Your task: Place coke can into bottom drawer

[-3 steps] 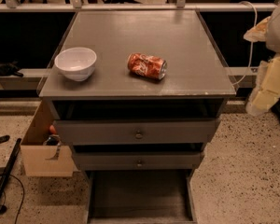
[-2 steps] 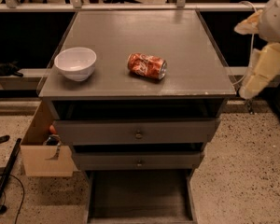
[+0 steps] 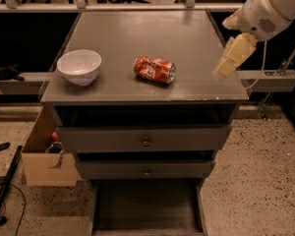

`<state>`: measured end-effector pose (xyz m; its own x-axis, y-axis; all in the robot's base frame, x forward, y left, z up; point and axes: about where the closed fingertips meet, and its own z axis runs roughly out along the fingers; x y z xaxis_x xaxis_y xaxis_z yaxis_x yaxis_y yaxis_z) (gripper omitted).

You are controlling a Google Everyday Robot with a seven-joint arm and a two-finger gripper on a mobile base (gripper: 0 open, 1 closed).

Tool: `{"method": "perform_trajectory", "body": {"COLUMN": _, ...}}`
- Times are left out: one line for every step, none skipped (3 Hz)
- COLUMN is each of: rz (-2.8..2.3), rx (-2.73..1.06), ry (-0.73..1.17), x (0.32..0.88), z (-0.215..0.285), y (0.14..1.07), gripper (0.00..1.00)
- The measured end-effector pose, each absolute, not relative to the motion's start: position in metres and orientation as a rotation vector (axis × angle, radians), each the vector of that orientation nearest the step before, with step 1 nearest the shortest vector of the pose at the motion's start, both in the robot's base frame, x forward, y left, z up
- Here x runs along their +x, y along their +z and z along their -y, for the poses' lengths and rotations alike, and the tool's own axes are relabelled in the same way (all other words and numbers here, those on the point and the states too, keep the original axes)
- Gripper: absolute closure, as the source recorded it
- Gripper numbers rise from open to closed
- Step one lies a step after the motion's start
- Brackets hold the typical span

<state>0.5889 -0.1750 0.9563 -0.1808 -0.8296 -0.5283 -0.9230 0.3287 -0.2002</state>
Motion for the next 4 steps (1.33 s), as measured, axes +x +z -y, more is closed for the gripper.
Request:
{"method": "perform_trajectory", "body": {"rz": -2.123, "rx": -1.404, "ry": 0.248, "x": 0.603, "z": 0.158, "y": 0.940, "gripper": 0.00}}
{"method": "perform_trajectory", "body": {"rz": -2.133, "rx": -1.373, "ry": 0.253, "x": 0.604, "z": 0.157, "y": 0.939, "gripper": 0.00}}
{"method": "perform_trajectory", "body": {"rz": -2.105, "rx": -1.302, "ry": 0.231, "x": 0.609, "z": 0.159, "y": 0.937, "gripper": 0.00}}
{"method": "perform_trajectory", "body": {"rz": -2.074, "rx": -1.238, "ry": 0.230, "x": 0.635, "z": 0.142, "y": 0.931, "gripper": 0.00}}
